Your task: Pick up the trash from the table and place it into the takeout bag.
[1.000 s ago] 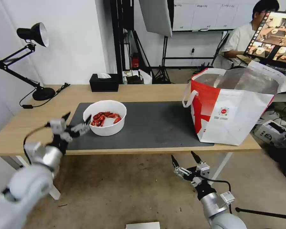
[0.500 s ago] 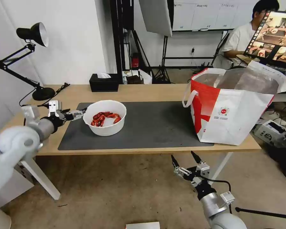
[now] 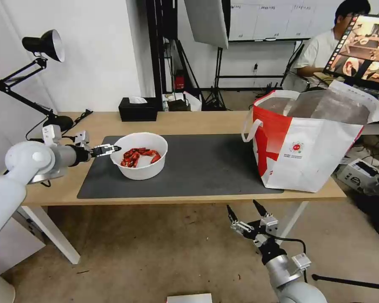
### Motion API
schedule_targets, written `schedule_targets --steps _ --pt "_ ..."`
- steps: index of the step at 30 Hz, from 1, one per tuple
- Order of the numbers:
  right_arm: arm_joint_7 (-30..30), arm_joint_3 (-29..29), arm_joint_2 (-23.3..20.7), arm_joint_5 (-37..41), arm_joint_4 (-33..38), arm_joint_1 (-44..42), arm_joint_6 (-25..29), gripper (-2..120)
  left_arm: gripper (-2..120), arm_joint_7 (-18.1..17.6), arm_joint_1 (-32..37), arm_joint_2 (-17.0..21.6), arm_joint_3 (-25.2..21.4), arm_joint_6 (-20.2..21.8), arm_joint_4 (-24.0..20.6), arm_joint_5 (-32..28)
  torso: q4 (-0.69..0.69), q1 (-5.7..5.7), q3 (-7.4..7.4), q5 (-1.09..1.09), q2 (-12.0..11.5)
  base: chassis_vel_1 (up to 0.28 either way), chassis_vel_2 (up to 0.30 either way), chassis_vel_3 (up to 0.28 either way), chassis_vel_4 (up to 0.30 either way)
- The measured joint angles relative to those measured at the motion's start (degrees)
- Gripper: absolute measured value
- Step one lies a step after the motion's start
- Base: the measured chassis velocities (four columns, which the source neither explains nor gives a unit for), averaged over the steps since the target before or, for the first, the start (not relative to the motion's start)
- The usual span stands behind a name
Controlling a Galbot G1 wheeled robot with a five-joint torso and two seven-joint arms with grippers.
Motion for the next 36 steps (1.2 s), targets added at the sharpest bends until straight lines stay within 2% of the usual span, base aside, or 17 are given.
schedule_targets --steps 7,15,24,36 --pt "0.00 0.00 0.00 0.00 0.00 0.00 0.00 100 100 -1.41 -1.75 -1.65 2.86 -0.36 1.62 0.30 0.00 0.00 0.00 0.00 0.00 0.000 0.000 0.000 0.000" --pt "0.00 0.00 0.00 0.00 0.00 0.00 0.00 100 100 -2.72 -2.11 -3.63 3.71 -0.55 2.47 0.47 0.00 0.00 -0.01 0.00 0.01 0.000 0.000 0.000 0.000" --pt "0.00 0.00 0.00 0.00 0.00 0.00 0.00 100 100 -4.61 -2.63 -3.97 4.76 -0.64 2.82 0.62 0.00 -0.01 -0.01 0.00 0.01 0.000 0.000 0.000 0.000" --pt "0.00 0.00 0.00 0.00 0.00 0.00 0.00 100 58 -6.07 -3.65 -3.94 6.64 -0.70 2.60 0.73 0.00 -0.01 -0.01 -0.01 0.01 0.000 0.000 0.000 0.000"
